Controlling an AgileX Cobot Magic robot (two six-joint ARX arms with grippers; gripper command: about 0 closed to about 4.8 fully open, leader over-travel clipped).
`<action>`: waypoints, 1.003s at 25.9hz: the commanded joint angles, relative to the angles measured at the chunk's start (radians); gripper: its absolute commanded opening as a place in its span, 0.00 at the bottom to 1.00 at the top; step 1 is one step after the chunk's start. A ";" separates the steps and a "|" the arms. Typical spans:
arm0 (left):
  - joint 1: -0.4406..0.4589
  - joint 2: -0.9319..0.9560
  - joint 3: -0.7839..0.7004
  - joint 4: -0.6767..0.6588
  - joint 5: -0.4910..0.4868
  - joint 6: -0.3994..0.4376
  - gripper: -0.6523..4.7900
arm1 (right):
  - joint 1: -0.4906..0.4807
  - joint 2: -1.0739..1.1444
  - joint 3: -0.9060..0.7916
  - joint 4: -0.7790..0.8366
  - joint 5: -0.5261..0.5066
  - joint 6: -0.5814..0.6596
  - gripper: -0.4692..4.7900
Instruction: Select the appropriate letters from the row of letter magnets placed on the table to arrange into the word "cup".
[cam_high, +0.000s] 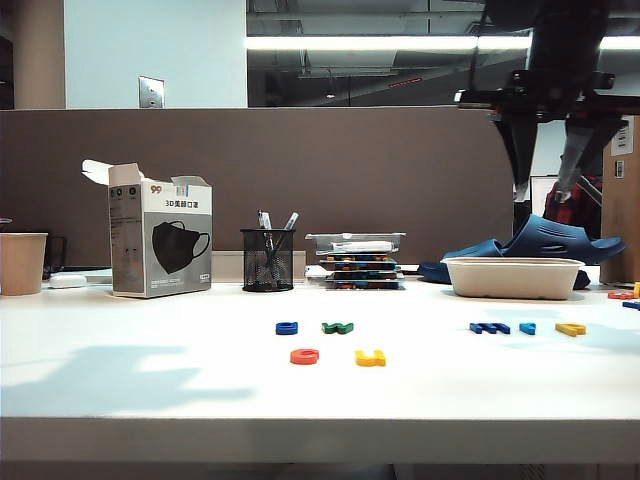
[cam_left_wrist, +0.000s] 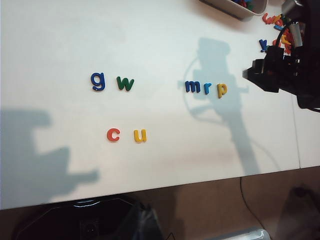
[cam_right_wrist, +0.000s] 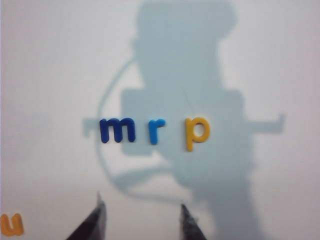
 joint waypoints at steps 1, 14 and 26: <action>-0.001 -0.003 0.003 0.009 0.000 -0.002 0.11 | -0.032 0.000 0.003 0.030 0.000 -0.033 0.47; -0.001 -0.003 0.003 0.009 0.000 -0.002 0.11 | -0.063 0.122 -0.003 0.039 -0.006 -0.134 0.48; -0.001 -0.003 0.003 0.009 0.000 -0.002 0.11 | -0.091 0.176 -0.004 0.043 -0.055 -0.237 0.56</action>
